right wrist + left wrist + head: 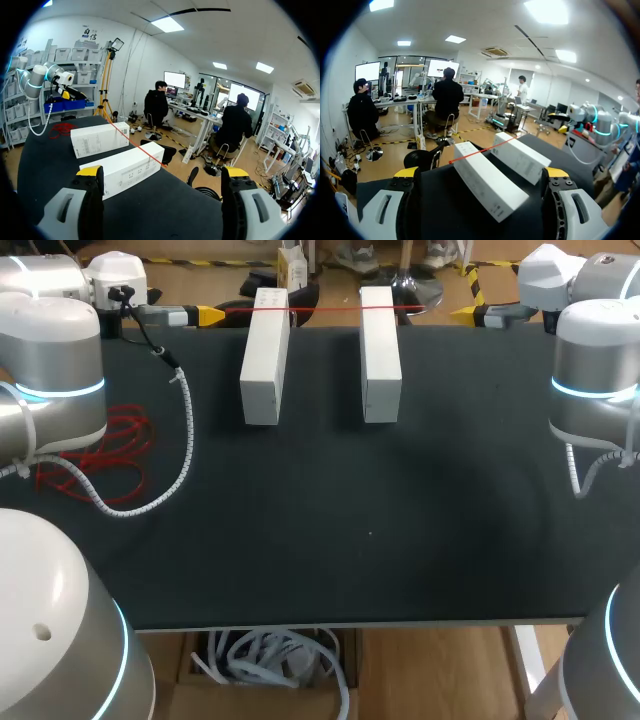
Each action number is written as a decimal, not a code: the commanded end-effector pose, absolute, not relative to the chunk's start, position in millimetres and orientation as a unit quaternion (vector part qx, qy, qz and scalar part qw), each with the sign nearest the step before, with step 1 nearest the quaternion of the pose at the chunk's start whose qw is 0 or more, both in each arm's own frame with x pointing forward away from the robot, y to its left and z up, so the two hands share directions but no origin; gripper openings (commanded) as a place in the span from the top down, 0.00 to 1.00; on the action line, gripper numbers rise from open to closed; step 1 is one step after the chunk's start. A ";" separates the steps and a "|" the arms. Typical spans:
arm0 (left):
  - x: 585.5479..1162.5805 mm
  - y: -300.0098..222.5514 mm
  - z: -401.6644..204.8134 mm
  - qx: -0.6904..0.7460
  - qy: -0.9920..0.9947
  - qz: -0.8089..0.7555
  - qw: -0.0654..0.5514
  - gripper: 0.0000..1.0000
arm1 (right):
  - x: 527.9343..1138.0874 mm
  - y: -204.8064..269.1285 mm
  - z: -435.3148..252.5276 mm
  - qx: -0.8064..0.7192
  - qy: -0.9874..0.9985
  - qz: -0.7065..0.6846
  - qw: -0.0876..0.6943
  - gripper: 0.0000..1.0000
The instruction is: Grab the tape and strap the tape.
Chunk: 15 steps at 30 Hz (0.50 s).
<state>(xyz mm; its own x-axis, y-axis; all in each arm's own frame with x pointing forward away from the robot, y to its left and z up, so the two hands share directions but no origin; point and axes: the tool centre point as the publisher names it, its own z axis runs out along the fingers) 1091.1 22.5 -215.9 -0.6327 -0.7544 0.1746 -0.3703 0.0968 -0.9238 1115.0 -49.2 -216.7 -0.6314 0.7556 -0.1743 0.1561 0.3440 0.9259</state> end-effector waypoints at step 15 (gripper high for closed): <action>1092.4 19.5 -216.8 -0.320 0.735 -0.575 0.164 0.00 | 1114.8 -49.6 -216.7 0.300 0.760 0.488 0.307 0.00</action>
<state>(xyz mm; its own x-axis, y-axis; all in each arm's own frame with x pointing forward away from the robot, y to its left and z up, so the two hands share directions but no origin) 1088.3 11.4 -213.1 -0.6835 -0.7172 0.1356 -0.3288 0.1367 -0.9345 1115.0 -49.2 -216.7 -0.6315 0.7555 -0.1744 0.1560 0.3441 0.9259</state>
